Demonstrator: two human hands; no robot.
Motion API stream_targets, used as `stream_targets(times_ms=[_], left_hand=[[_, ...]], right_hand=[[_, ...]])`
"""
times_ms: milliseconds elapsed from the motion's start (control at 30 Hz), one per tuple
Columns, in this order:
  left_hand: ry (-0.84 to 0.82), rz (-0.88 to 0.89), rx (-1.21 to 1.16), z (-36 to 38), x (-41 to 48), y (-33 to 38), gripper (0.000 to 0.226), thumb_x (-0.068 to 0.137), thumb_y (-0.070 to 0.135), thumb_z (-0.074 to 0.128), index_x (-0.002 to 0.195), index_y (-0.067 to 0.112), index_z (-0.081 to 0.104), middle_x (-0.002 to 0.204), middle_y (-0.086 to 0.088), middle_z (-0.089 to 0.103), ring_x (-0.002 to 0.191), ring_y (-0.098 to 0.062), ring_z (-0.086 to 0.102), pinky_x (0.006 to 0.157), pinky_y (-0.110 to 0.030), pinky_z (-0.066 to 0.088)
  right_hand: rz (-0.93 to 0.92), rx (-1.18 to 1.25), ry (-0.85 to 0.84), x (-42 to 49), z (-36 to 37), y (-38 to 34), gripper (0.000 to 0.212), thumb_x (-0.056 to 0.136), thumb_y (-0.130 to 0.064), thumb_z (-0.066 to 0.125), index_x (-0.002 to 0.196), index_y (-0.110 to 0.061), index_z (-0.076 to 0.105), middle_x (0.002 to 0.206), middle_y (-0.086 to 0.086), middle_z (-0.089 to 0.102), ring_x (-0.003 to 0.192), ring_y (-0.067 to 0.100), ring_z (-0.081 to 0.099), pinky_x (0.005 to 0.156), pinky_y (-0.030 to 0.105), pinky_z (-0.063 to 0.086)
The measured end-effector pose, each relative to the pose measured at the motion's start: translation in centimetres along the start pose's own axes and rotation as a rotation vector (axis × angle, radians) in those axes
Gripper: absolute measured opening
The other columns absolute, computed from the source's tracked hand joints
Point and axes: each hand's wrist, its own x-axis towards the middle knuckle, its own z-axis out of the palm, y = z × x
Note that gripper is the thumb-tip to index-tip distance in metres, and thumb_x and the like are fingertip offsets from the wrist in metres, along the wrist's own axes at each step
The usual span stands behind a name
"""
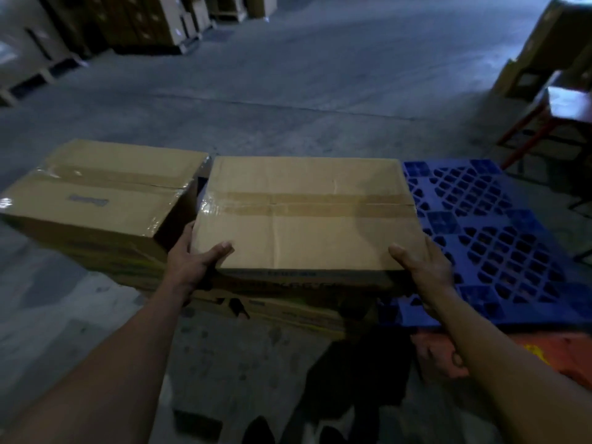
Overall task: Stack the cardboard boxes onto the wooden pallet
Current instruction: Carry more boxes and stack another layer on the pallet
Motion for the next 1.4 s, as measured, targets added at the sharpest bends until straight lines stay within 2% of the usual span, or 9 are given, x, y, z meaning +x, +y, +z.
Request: stream_targets(times_ms=[167, 400, 500, 633, 733, 900, 1167, 1300, 1400], left_hand=[[0.137, 0.061, -0.028, -1.3, -4.5, 1.9, 0.061, 0.074, 0.034, 0.086, 0.126, 0.039, 0.054, 0.113, 0.005, 0.061, 0.109, -0.032, 0.058, 0.086, -0.059, 0.055], [0.234, 0.223, -0.087, -5.7, -11.6, 4.3, 0.077, 0.074, 0.037, 0.087, 0.14, 0.033, 0.047, 0.123, 0.004, 0.061, 0.114, -0.024, 0.057, 0.095, -0.043, 0.053], [0.277, 0.294, -0.158, -8.8, -16.8, 4.2, 0.077, 0.083, 0.023, 0.081, 0.148, 0.029, 0.04, 0.125, 0.007, 0.052, 0.112, -0.017, 0.052, 0.086, -0.027, 0.052], [0.277, 0.277, -0.181, -15.0, -24.3, 1.4, 0.074, 0.079, 0.032, 0.082, 0.143, 0.036, 0.045, 0.127, 0.001, 0.055, 0.116, -0.031, 0.056, 0.089, -0.056, 0.056], [0.359, 0.254, -0.203, -19.7, -30.7, -1.6, 0.068, 0.08, 0.029, 0.081, 0.141, 0.029, 0.05, 0.122, 0.002, 0.059, 0.111, -0.027, 0.058, 0.092, -0.055, 0.055], [0.55, 0.208, -0.201, -27.4, -40.7, -6.3, 0.083, 0.06, 0.049, 0.09, 0.134, 0.036, 0.055, 0.127, 0.002, 0.065, 0.115, -0.025, 0.061, 0.1, -0.052, 0.051], [0.976, 0.125, -0.231, -35.8, -55.3, -12.9, 0.079, 0.063, 0.046, 0.09, 0.133, 0.038, 0.052, 0.139, 0.002, 0.057, 0.125, -0.028, 0.055, 0.1, -0.056, 0.05], [1.162, 0.078, -0.288, -37.4, -63.5, -16.4, 0.066, 0.078, 0.027, 0.084, 0.132, 0.04, 0.05, 0.11, 0.017, 0.058, 0.114, -0.027, 0.055, 0.092, -0.059, 0.053], [1.267, 0.025, -0.294, -38.1, -68.9, -19.7, 0.081, 0.074, 0.028, 0.088, 0.144, 0.028, 0.046, 0.108, 0.021, 0.052, 0.116, -0.022, 0.055, 0.097, -0.052, 0.052]], right_hand=[[-0.088, 0.03, -0.069, -1.6, -1.4, -4.4, 0.06, 0.083, -0.025, 0.079, 0.136, -0.014, 0.055, 0.122, 0.003, 0.058, 0.112, 0.022, 0.055, 0.072, 0.018, 0.045], [-0.255, -0.022, -0.091, -7.2, -1.9, -7.9, 0.068, 0.08, -0.04, 0.08, 0.138, -0.02, 0.051, 0.125, 0.002, 0.051, 0.12, 0.027, 0.05, 0.103, 0.05, 0.046], [-0.322, -0.028, -0.149, -11.9, -1.7, -8.6, 0.069, 0.084, -0.041, 0.077, 0.142, -0.018, 0.047, 0.12, 0.001, 0.048, 0.118, 0.026, 0.049, 0.103, 0.049, 0.044], [-0.335, 0.008, -0.227, -19.5, -0.4, -7.7, 0.057, 0.084, -0.043, 0.074, 0.133, -0.031, 0.047, 0.121, -0.004, 0.047, 0.123, 0.024, 0.047, 0.104, 0.043, 0.04], [-0.311, -0.022, -0.327, -25.1, 1.8, -6.4, 0.079, 0.069, -0.065, 0.077, 0.137, -0.035, 0.048, 0.128, -0.001, 0.05, 0.123, 0.03, 0.05, 0.103, 0.059, 0.045], [-0.282, 0.042, -0.537, -33.0, 7.2, -6.0, 0.088, 0.071, -0.054, 0.08, 0.147, -0.037, 0.039, 0.139, 0.0, 0.048, 0.127, 0.031, 0.047, 0.105, 0.061, 0.042], [-0.411, 0.009, -0.903, -44.9, 17.6, -7.3, 0.078, 0.075, -0.047, 0.08, 0.144, -0.029, 0.048, 0.133, 0.0, 0.055, 0.121, 0.026, 0.052, 0.102, 0.056, 0.047], [-0.44, -0.004, -1.041, -51.8, 22.1, -6.3, 0.07, 0.078, -0.036, 0.082, 0.14, -0.026, 0.053, 0.123, -0.001, 0.057, 0.111, 0.022, 0.055, 0.09, 0.042, 0.05], [-0.422, -0.039, -1.171, -56.1, 24.2, -4.0, 0.067, 0.075, -0.037, 0.084, 0.134, -0.027, 0.056, 0.125, 0.001, 0.059, 0.111, 0.026, 0.058, 0.092, 0.049, 0.055]])
